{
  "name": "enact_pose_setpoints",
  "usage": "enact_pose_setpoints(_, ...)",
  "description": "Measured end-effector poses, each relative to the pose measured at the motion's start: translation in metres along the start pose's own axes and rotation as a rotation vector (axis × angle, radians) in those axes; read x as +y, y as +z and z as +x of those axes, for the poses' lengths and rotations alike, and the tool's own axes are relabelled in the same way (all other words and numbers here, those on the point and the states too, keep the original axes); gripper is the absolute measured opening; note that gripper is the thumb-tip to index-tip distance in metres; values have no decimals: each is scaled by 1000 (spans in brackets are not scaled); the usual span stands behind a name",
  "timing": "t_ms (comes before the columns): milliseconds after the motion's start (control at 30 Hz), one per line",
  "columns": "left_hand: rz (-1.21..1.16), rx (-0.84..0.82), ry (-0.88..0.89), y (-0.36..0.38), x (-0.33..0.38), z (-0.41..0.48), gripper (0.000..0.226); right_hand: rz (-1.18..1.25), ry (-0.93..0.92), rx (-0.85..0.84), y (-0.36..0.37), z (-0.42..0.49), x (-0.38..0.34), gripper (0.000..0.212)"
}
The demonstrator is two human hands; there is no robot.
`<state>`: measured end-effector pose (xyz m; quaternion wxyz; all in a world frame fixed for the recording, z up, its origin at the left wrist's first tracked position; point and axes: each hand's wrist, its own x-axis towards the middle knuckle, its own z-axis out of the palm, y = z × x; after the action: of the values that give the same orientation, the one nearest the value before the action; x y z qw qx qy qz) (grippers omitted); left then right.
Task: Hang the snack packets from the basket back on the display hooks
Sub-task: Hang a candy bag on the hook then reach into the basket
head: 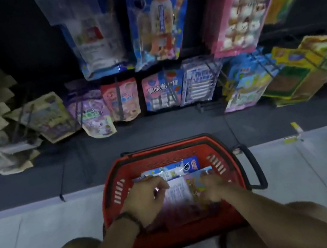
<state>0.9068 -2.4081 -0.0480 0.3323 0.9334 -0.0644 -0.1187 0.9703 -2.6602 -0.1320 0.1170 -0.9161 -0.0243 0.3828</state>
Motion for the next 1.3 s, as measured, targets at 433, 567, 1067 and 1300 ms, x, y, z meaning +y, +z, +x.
enact_pose_setpoints(433,65,-193,-227,14,-11,21,32,-146,59,26,-6,50,3,71)
enact_pose_setpoints(567,55,-208,-249,14,-9,18,30,-290,39,-58,0,33,-4,48)
enact_pose_setpoints(1067,97,-152,-146,-12,50,-15,45,-301,-437,230,-80,-125,-70,34)
enact_pose_setpoints(1300,-175,163,-119,-48,96,-43,21,-131,-649,568,-143,-209,-84,56)
